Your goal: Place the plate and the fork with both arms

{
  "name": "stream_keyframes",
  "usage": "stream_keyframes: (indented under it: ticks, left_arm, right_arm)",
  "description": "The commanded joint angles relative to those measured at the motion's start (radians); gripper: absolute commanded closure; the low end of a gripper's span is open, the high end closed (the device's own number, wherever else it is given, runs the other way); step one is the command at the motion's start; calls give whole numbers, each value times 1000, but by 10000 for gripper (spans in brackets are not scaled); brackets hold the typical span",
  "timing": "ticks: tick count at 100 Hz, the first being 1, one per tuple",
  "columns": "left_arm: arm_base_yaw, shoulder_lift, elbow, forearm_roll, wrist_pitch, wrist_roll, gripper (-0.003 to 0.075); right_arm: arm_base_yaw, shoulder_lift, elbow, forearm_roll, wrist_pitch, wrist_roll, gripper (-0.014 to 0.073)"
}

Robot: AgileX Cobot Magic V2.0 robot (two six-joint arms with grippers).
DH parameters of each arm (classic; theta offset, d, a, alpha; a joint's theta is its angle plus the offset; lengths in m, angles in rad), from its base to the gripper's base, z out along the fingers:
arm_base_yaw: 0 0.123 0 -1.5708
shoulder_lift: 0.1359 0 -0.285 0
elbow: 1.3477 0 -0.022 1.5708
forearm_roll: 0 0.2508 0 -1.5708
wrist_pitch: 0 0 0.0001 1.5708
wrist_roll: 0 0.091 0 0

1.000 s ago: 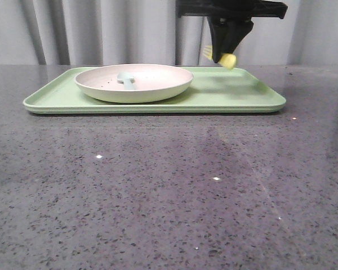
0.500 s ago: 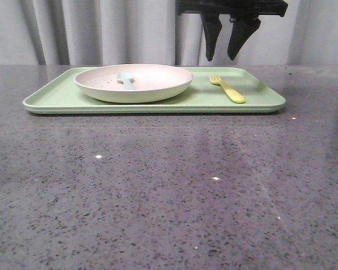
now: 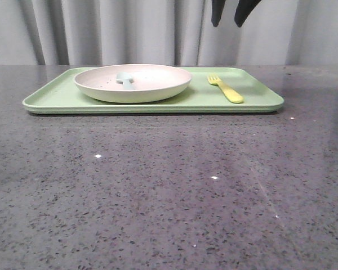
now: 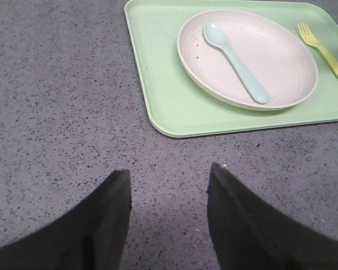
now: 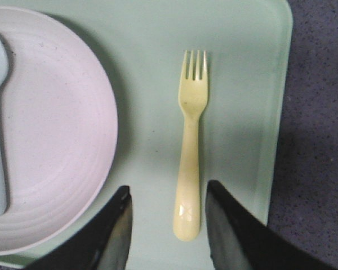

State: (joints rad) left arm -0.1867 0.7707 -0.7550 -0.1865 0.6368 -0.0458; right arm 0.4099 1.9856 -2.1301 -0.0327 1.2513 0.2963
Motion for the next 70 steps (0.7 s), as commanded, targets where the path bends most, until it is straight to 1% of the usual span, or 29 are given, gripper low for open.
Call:
stream_keyframes:
  ticks: [1,20,70]
  left_arm:
    - [-6,-7,-29,-13,-80,-10,408]
    - [-6,-7,-29,-13,-84,-12,408]
    - [-6,-29,-29,13,-103,-12,408]
  right_arm:
    - [-4,-103,-3,-12,86,-7,264]
    - [-4,-217,115,-17,5,-7,264]
    - [-4,-605,591,-26,-267,-7,264]
